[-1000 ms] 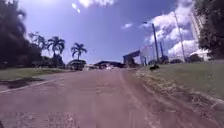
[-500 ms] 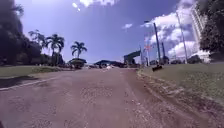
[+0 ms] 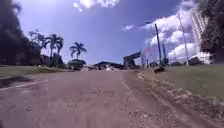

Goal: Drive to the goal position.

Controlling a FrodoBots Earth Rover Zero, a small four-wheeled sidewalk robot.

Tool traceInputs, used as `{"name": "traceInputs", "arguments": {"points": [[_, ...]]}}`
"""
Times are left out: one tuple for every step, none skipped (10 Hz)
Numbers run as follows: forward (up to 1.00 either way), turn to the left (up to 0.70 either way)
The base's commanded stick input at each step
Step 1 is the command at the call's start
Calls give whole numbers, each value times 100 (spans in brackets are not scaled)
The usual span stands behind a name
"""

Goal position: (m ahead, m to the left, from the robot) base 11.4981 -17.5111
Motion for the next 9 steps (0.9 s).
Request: {"name": "traceInputs", "arguments": {"points": [[70,0],[70,0],[70,0],[70,0],[70,0],[70,0],[70,0],[70,0],[70,0]]}}
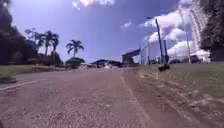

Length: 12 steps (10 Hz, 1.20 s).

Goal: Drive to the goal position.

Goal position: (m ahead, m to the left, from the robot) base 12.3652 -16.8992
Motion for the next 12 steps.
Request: {"name": "traceInputs", "arguments": {"points": [[70,0],[70,0],[70,0],[70,0],[70,0],[70,0],[70,0],[70,0],[70,0],[70,0],[70,0],[70,0]]}}
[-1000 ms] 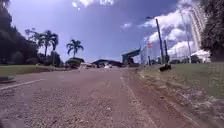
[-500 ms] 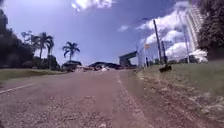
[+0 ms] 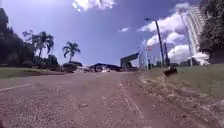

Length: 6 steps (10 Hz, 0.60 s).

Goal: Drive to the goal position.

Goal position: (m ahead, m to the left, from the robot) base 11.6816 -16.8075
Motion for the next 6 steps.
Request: {"name": "traceInputs", "arguments": {"points": [[70,0],[70,0],[70,0],[70,0],[70,0],[70,0]]}}
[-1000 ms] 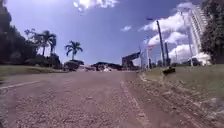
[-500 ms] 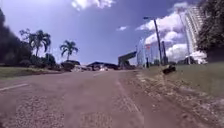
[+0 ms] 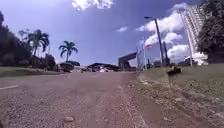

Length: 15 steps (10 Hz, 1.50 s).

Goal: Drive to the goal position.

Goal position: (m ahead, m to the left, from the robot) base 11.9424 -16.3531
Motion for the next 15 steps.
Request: {"name": "traceInputs", "arguments": {"points": [[70,0],[70,0],[70,0],[70,0],[70,0],[70,0],[70,0],[70,0],[70,0],[70,0],[70,0],[70,0],[70,7],[70,35],[70,35]]}}
